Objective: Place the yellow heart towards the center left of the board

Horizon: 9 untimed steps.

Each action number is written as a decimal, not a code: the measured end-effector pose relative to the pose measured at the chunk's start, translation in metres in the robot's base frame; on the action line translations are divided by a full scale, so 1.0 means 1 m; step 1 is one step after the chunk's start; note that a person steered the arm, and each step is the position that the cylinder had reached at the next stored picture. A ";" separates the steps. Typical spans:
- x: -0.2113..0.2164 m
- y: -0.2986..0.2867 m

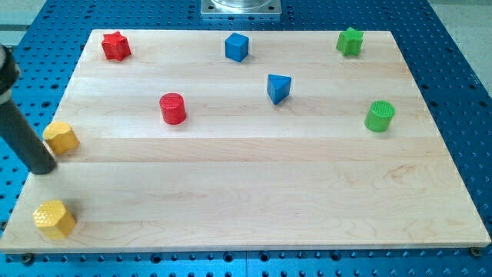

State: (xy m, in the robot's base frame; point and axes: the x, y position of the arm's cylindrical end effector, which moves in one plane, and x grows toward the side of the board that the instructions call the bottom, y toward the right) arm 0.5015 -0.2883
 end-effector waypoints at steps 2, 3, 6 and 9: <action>-0.044 0.025; -0.018 0.028; -0.027 0.045; -0.005 0.054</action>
State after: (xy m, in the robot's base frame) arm 0.4963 -0.2347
